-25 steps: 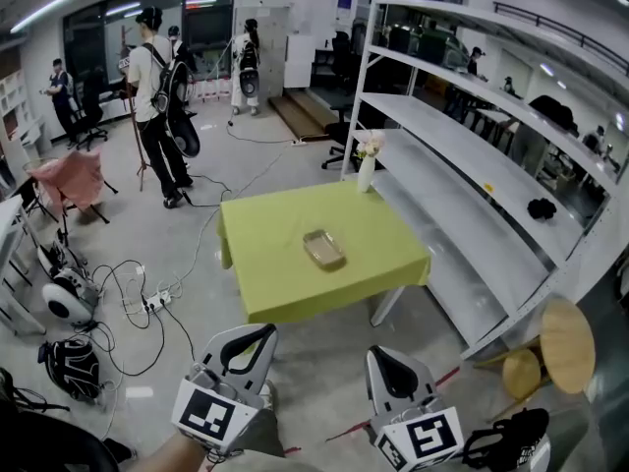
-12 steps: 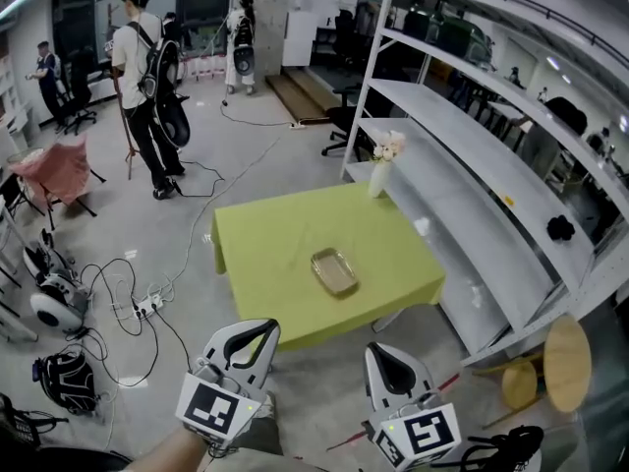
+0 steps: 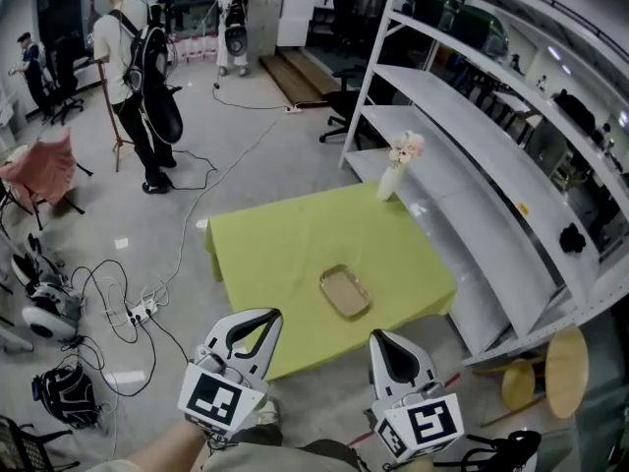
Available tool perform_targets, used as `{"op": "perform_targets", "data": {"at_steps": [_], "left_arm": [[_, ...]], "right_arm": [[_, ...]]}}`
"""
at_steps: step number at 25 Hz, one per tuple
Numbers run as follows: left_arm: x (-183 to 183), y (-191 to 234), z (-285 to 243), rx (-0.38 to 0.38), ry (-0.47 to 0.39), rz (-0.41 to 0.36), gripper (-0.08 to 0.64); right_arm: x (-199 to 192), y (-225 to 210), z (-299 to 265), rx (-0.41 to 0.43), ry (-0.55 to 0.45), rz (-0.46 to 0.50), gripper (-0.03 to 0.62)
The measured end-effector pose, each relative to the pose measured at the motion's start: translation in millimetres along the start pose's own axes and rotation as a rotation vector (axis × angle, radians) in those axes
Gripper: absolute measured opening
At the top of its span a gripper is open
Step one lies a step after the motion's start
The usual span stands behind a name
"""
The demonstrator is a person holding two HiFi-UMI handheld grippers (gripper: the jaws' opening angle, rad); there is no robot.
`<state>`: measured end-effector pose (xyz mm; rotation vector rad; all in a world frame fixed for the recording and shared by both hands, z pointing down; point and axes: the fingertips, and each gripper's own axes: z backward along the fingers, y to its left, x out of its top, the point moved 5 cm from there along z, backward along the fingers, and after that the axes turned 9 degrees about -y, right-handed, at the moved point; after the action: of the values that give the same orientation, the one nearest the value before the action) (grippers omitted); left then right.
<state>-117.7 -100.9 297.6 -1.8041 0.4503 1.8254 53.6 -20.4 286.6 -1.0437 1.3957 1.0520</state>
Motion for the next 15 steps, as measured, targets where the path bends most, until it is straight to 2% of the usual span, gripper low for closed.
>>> {"op": "perform_targets", "data": {"at_steps": [9, 15], "left_arm": [[-23, 24, -41, -0.011, 0.056, 0.004, 0.008], [-48, 31, -73, 0.022, 0.102, 0.024, 0.008]], "right_arm": [[-20, -33, -44, -0.01, 0.051, -0.029, 0.02], [-51, -56, -79, 0.054, 0.132, -0.046, 0.048]]}}
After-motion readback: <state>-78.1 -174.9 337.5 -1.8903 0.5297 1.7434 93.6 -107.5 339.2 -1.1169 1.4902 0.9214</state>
